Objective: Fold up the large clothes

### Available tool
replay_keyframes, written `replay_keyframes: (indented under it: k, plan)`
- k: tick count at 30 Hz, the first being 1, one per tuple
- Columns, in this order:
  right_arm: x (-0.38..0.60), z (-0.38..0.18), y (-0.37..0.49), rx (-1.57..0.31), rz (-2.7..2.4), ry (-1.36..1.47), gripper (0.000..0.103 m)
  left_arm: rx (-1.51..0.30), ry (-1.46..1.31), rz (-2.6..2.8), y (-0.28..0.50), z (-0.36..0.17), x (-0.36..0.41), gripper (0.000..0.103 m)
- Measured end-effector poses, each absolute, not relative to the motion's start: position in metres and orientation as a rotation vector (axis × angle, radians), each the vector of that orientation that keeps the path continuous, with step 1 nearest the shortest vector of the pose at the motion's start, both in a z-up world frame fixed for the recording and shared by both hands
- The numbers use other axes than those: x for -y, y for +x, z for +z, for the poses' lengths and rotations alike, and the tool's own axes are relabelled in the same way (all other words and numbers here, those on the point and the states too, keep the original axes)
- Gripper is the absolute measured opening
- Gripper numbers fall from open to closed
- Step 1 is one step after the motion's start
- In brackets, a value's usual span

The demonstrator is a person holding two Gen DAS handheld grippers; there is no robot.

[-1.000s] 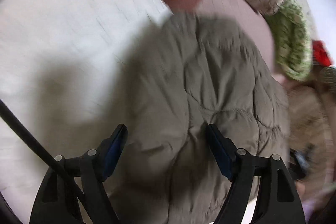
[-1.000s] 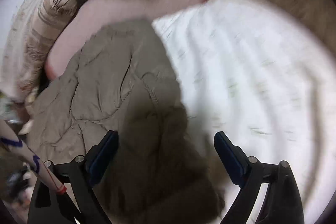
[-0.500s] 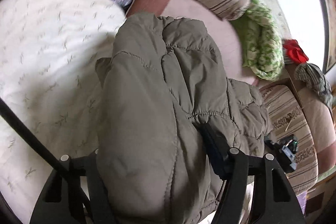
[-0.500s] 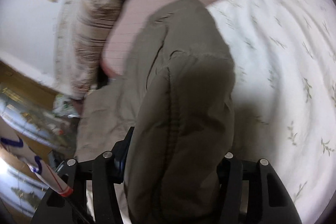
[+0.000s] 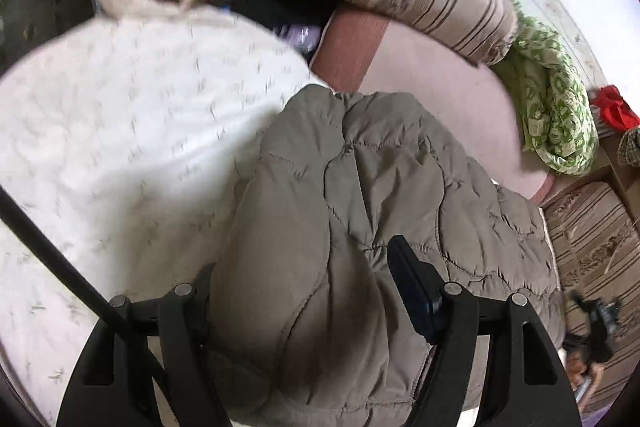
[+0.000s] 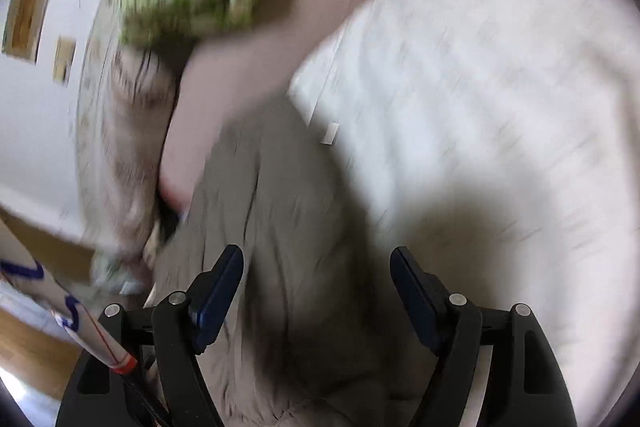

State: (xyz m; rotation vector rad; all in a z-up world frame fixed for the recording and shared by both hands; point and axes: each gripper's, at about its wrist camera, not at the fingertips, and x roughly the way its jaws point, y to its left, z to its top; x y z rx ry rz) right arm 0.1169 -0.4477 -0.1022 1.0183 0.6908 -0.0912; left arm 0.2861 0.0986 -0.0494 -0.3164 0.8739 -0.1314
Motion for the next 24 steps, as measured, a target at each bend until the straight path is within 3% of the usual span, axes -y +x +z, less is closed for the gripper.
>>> replay_keyframes:
  k: [6,9,14,17,24]
  plan:
    - [0.405,-0.039,0.100,-0.577,-0.364,0.612,0.082,-0.679,-0.102,0.006,0.254,-0.018,-0.074,0.071]
    - [0.362,-0.026,0.113,-0.564,-0.303,0.468,0.082,-0.586,-0.013,0.029,0.243,-0.008,-0.062,0.079]
    - [0.298,-0.055,0.152,-0.679,-0.158,0.318,0.082,-0.538,0.092,0.118,0.235,-0.012,-0.044,0.081]
    - [0.277,-0.087,0.173,-0.745,-0.196,0.177,0.088,-0.510,0.120,0.216,0.230,-0.018,-0.042,0.081]
    - [0.288,-0.062,0.142,-0.688,-0.316,0.221,0.088,-0.439,0.008,0.314,0.204,0.008,-0.063,0.086]
